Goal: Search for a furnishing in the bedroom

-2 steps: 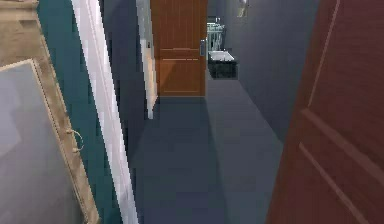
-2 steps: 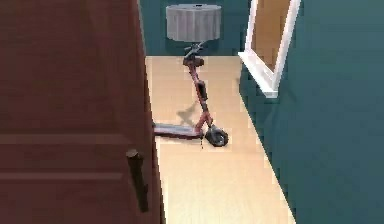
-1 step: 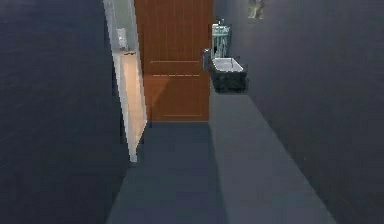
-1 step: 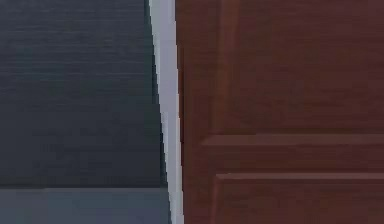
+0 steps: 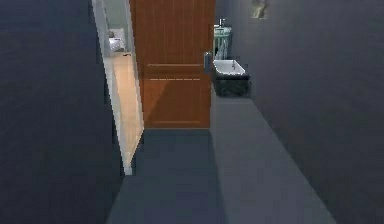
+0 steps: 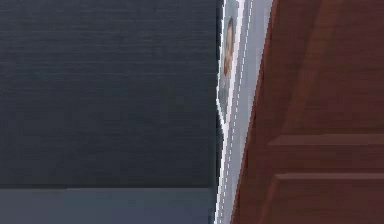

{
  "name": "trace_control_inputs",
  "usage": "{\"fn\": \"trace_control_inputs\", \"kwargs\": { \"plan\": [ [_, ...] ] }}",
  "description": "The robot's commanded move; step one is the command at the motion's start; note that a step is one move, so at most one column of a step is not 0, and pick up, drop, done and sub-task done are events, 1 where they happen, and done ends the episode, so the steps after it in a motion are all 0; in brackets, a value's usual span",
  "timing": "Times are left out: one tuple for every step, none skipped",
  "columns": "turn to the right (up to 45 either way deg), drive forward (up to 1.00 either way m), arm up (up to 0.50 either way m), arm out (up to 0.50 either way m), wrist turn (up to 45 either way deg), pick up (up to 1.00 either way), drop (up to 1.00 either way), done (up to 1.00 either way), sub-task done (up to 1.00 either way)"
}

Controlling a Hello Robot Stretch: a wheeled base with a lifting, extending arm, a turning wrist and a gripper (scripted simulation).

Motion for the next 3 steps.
{"fn": "trace_control_inputs", "kwargs": {
  "plan": [
    [-6.0, 0.00, 0.00, 0.00, 0.0, 0.00, 0.00, 0.00, 0.00],
    [0.0, 1.00, 0.00, 0.00, 0.0, 0.00, 0.00, 0.00, 0.00],
    [0.0, 0.80, 0.00, 0.00, 0.0, 0.00, 0.00, 0.00, 0.00]
  ]
}}
